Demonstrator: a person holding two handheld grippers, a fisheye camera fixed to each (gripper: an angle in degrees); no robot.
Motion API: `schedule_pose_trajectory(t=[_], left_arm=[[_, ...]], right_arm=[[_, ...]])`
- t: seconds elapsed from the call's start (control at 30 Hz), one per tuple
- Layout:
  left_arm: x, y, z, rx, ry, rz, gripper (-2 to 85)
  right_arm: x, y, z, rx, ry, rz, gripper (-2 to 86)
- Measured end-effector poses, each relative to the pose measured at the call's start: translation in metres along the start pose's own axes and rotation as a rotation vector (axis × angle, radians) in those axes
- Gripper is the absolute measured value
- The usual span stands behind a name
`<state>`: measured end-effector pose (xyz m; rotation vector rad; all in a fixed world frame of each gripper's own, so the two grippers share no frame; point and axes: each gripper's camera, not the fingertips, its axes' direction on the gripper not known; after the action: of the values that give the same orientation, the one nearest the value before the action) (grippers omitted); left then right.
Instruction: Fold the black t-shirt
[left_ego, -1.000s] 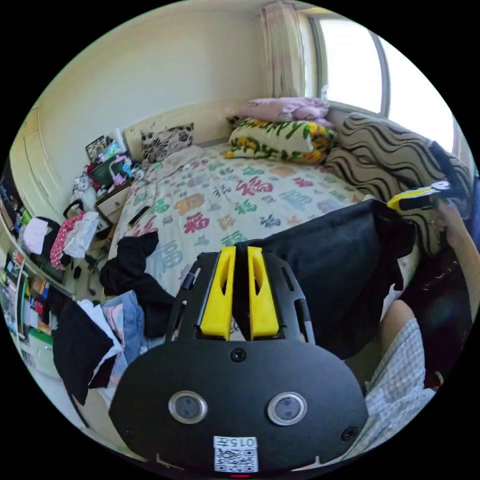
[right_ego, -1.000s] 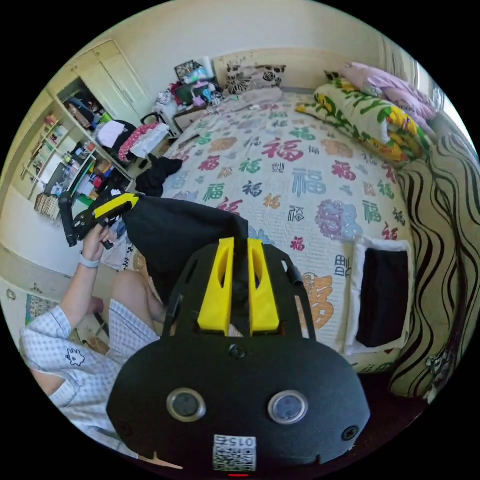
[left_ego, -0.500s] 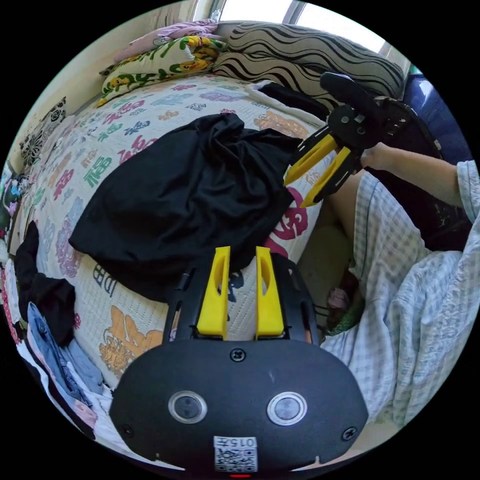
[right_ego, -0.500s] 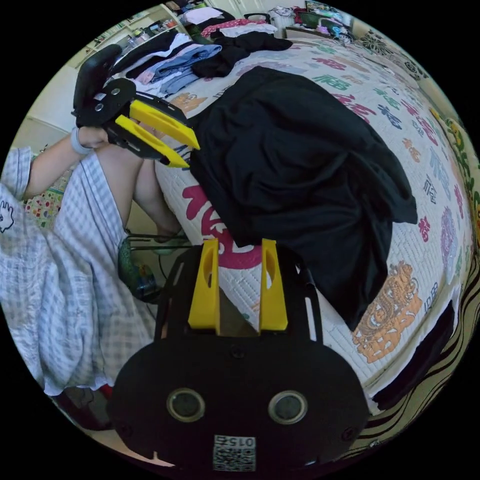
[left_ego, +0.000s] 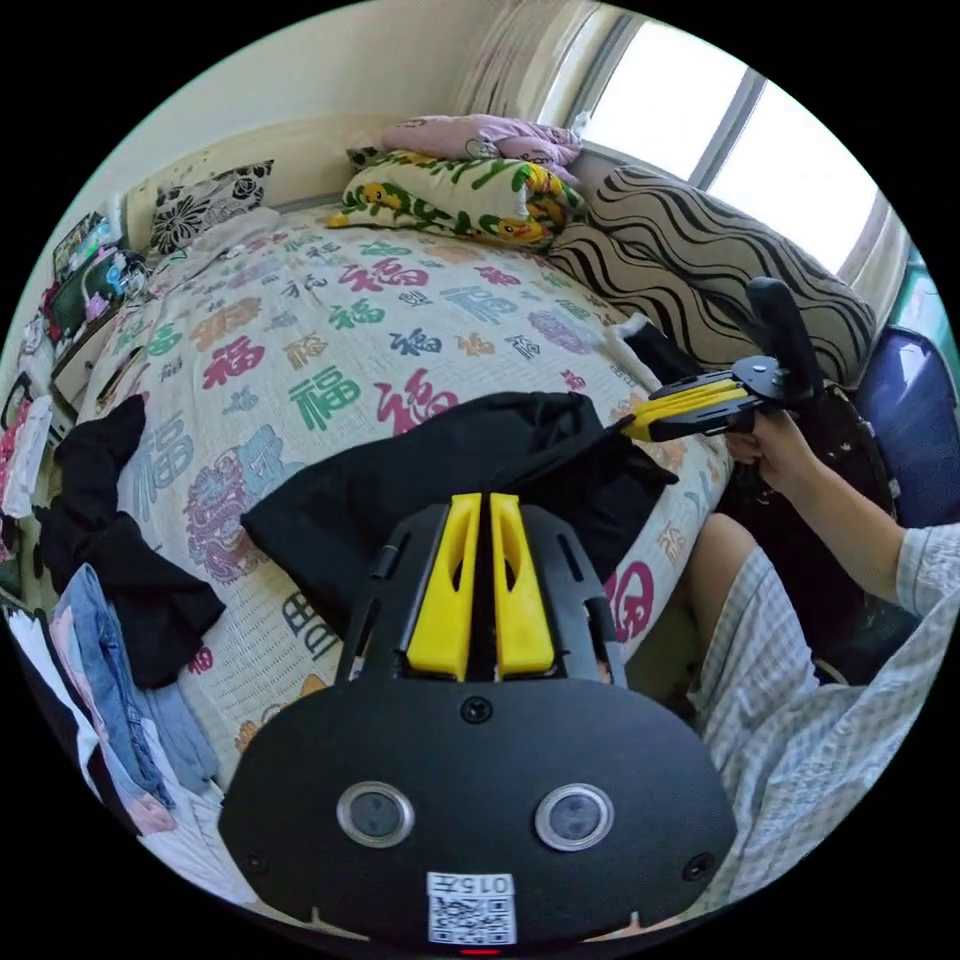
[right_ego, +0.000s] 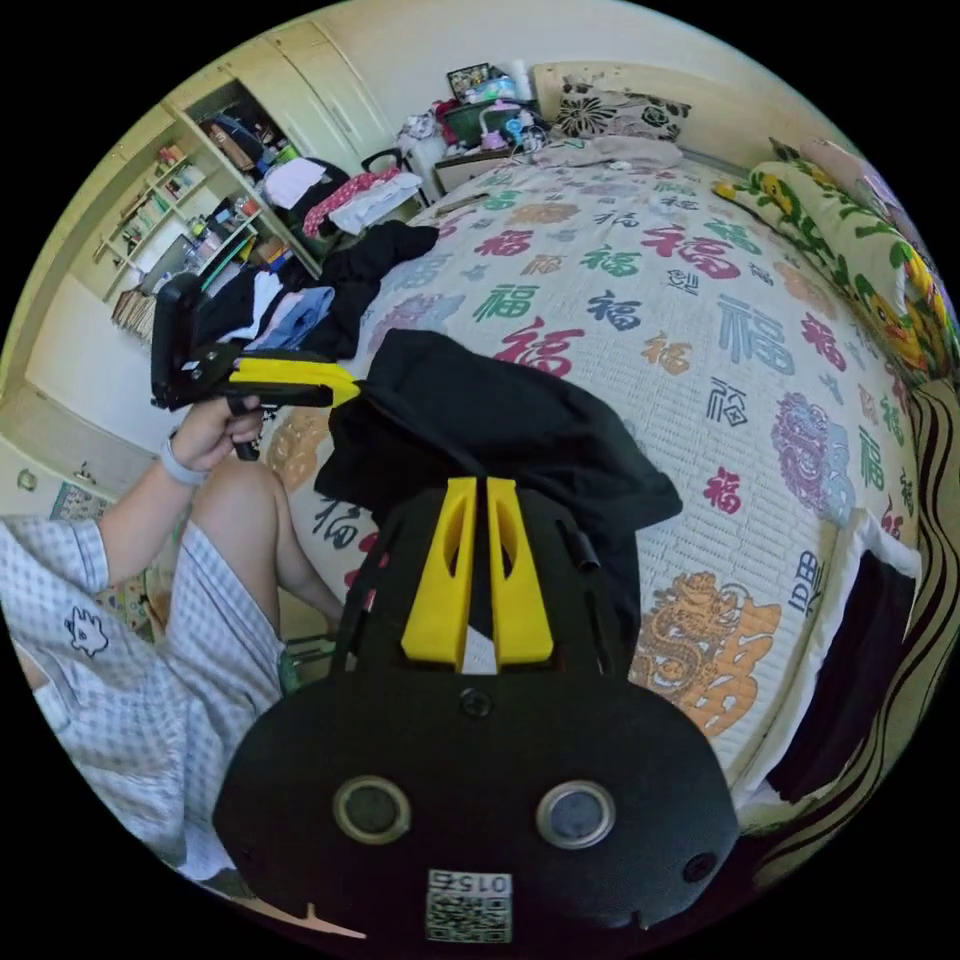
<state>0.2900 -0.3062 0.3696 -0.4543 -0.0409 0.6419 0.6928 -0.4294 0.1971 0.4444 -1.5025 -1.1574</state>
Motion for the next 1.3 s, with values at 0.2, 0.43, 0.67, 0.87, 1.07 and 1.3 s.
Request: schedule_pose_trajectory(t=[0.2, 0.43, 0.67, 0.87, 1.07, 1.3], left_arm=[[-0.021, 0.028, -0.005, -0.034, -0.068, -0.155, 8.8], [0.014, 0.089, -0.018, -0.060, -0.040, -0.137, 12.8], [0.046, 0.126, -0.027, -0.066, -0.201, -0.081, 1.6], [0.050, 0.164, -0.155, 0.199, -0.088, -0.117, -0.5], [0.120, 0.185, -0.323, 0.499, -0.161, 0.113, -0.5], [0.211, 0.214, -0.483, 0.755, -0.291, 0.315, -0.4]], right_arm=[[0.010, 0.017, 0.003, -0.005, -0.048, 0.082, 4.4], [0.005, 0.051, 0.024, -0.082, -0.100, 0.120, 9.0], [-0.018, 0.068, 0.013, -0.100, -0.091, 0.145, 0.5], [-0.055, 0.118, -0.091, 0.109, -0.002, 0.121, -0.2], [-0.135, 0.167, -0.229, 0.407, 0.081, 0.014, -0.4], [-0.243, 0.214, -0.365, 0.638, 0.307, -0.136, -0.4]])
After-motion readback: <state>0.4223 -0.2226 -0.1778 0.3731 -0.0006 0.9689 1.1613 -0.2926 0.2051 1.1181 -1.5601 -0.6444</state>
